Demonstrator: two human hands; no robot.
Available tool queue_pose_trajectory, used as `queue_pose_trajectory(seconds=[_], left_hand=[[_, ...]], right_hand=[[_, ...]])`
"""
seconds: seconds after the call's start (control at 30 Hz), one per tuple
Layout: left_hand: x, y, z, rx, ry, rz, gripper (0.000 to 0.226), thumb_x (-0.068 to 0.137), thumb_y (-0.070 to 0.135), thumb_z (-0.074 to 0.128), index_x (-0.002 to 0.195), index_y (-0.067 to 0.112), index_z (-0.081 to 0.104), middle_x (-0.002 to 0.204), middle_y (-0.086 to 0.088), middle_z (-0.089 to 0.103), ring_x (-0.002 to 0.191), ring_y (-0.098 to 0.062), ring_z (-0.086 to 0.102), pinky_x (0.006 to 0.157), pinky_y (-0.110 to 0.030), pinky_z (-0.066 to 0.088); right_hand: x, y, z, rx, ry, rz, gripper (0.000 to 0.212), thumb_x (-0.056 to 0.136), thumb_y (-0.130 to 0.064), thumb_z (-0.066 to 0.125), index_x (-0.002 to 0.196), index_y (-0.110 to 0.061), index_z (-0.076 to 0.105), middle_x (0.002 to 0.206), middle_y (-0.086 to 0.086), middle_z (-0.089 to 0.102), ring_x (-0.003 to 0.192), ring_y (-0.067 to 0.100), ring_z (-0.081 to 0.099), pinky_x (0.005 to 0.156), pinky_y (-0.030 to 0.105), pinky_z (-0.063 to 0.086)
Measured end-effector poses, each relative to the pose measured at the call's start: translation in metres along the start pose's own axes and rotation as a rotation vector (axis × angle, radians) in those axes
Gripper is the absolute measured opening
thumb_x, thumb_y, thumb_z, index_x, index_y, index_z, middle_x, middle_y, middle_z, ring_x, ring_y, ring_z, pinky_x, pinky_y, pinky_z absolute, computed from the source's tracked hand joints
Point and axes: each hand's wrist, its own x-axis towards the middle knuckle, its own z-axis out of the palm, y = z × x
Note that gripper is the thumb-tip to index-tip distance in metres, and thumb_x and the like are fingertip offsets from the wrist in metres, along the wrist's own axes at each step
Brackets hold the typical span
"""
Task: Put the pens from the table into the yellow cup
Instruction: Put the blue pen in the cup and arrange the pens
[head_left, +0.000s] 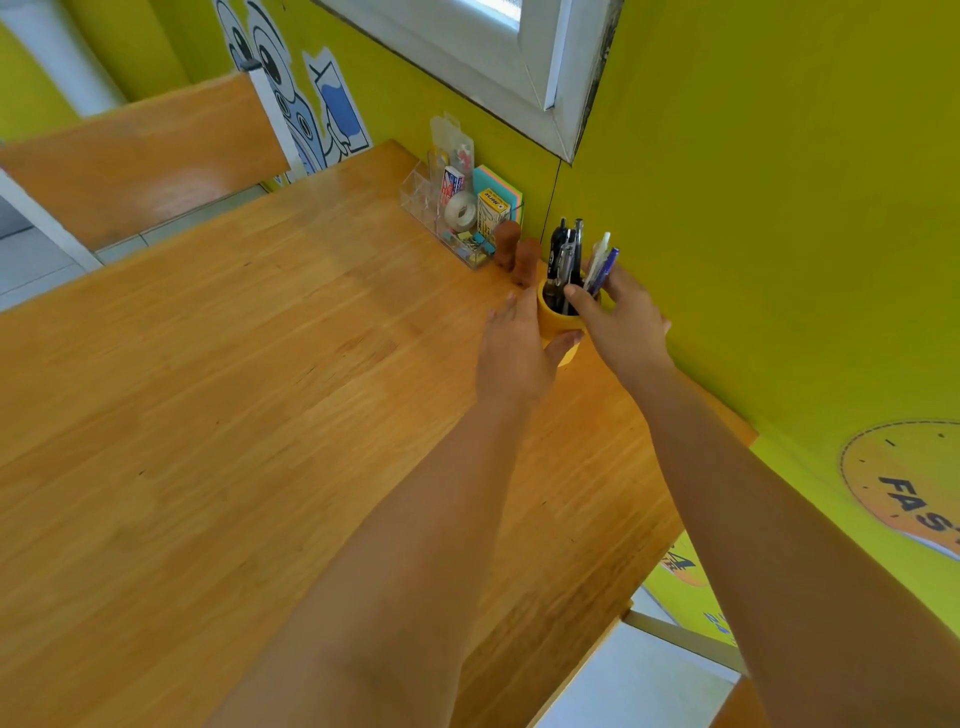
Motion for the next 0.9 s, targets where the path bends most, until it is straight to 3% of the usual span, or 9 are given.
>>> queue_pose_trajectory(seconds=[0.1,0.23,0.37,0.57,0.77,0.9], left_hand=[[0.000,0.002,-0.003,-0.006,-0.008,-0.008,0.063,0.086,0.043,0.069,0.139,0.018,0.046,0.135,-0.004,0.060,0.134,-0.027,0.045,0.110,-0.051,0.039],[-0.002,0.005,-0.005,-0.011,-0.006,0.001,0.062,0.086,0.042,0.069,0.138,0.017,0.048,0.135,-0.003,0.060,0.133,-0.026,0.046,0.112,-0.050,0.037],[-0.003,0.006,-0.006,0.002,-0.013,-0.016,0.065,0.086,0.042,0.069,0.141,0.017,0.045,0.139,-0.005,0.058,0.135,-0.028,0.044,0.110,-0.049,0.038],[-0.002,0.004,-0.004,0.014,-0.017,-0.023,0.064,0.086,0.046,0.068,0.140,0.018,0.047,0.137,-0.005,0.059,0.134,-0.030,0.044,0.109,-0.050,0.039],[-0.001,0.003,-0.004,0.010,-0.004,-0.021,0.062,0.085,0.044,0.070,0.138,0.020,0.048,0.133,-0.006,0.061,0.132,-0.030,0.047,0.109,-0.051,0.039],[0.000,0.003,-0.006,0.012,-0.009,-0.012,0.062,0.085,0.043,0.070,0.138,0.020,0.048,0.133,-0.006,0.060,0.131,-0.031,0.047,0.107,-0.051,0.041]], right_hand=[[-0.001,0.000,0.001,-0.066,-0.020,-0.005,0.028,0.096,-0.041,0.049,0.112,-0.020,0.059,0.112,0.002,0.065,0.117,0.024,0.053,0.089,0.037,0.021],[-0.007,0.003,-0.002,-0.074,-0.031,-0.002,0.039,0.097,-0.030,0.041,0.134,-0.020,0.046,0.119,0.005,0.059,0.122,0.025,0.046,0.096,0.041,0.023],[-0.020,0.008,-0.002,-0.178,0.125,-0.124,0.042,0.099,-0.023,0.038,0.141,-0.014,0.042,0.127,0.006,0.059,0.120,0.025,0.050,0.097,0.045,0.029],[-0.021,0.001,0.001,-0.160,0.183,-0.166,0.043,0.100,-0.037,0.046,0.142,-0.030,0.044,0.133,-0.001,0.061,0.122,0.022,0.053,0.096,0.044,0.029],[-0.001,-0.009,-0.001,0.053,0.076,-0.012,0.041,0.091,-0.048,0.056,0.129,-0.035,0.055,0.127,-0.011,0.063,0.126,0.018,0.049,0.100,0.051,0.028],[0.006,-0.010,-0.001,0.197,-0.009,0.015,0.033,0.077,-0.066,0.049,0.108,-0.057,0.060,0.111,-0.018,0.070,0.119,0.012,0.057,0.100,0.057,0.039]])
